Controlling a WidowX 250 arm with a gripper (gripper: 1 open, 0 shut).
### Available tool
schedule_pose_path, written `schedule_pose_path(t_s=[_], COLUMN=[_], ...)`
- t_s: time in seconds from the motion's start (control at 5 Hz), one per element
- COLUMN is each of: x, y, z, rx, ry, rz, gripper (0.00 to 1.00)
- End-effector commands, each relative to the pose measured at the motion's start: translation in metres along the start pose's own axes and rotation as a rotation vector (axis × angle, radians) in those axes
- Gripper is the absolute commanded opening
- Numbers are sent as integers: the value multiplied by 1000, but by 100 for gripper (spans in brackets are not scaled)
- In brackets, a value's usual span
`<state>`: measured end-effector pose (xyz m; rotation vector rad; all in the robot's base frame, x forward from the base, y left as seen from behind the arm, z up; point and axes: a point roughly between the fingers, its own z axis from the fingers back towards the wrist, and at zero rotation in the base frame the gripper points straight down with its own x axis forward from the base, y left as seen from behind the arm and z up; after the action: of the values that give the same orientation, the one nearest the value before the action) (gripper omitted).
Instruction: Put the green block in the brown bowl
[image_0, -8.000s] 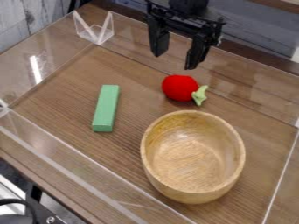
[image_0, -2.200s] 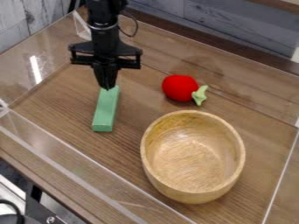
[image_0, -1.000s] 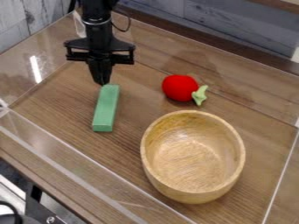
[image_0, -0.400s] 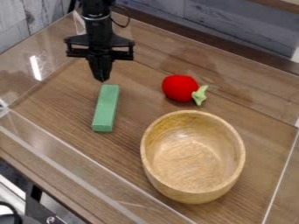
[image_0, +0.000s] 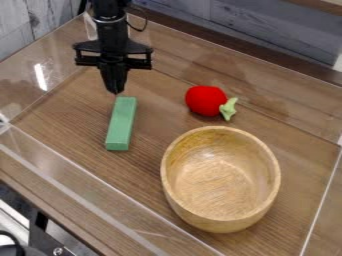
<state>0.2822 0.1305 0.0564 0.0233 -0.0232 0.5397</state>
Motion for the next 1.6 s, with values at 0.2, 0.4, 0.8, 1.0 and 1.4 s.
schedule_pose_path(t_s=[0.2,0.4,0.8,1.0,1.4], x=[-12,-19,-32,-37,-47], y=[8,8,5,3,-4], z=[-3,-9,-14,-15,-19], rx=[-22,-36,-70,-87,-111], ry=[-9,10,54,77,105], rz=[-9,-14,-21,-26,-34], gripper=[100,0,100,100,0])
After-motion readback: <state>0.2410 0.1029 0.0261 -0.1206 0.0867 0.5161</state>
